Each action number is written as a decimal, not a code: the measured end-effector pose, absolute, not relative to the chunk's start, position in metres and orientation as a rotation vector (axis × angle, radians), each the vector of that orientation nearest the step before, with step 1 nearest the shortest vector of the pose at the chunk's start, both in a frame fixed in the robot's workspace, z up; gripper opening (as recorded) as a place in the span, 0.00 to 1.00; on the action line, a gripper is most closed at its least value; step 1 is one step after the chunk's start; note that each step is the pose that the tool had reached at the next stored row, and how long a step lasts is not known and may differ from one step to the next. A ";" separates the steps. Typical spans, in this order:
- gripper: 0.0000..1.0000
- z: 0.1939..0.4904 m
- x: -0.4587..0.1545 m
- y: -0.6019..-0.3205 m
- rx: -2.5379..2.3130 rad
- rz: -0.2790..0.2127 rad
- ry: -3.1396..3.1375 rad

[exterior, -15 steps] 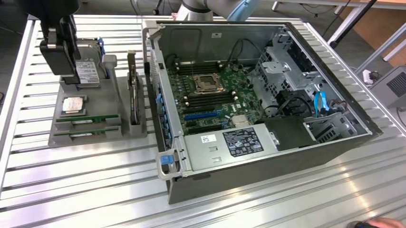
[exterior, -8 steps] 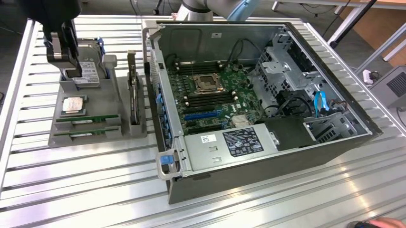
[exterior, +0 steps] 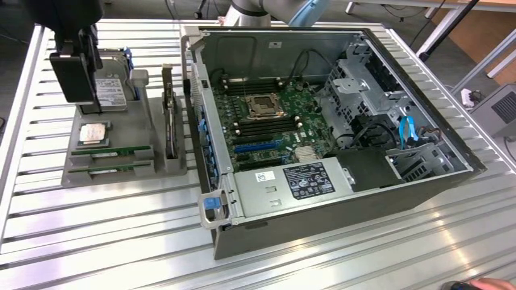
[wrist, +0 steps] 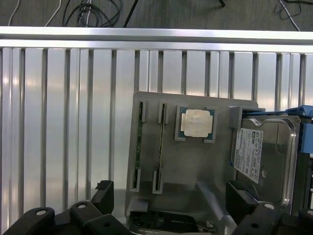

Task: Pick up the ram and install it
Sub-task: 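Pick up the ram and move it above insertion slot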

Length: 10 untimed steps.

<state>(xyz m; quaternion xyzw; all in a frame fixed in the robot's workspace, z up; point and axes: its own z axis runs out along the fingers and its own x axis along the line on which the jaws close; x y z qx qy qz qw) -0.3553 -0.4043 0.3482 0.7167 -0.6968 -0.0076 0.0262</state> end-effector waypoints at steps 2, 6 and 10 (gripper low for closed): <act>0.99 0.347 -0.355 -0.404 2.215 -0.023 -2.153; 0.99 0.338 -0.355 -0.409 2.217 -0.028 -2.155; 0.91 0.338 -0.355 -0.409 2.217 -0.028 -2.155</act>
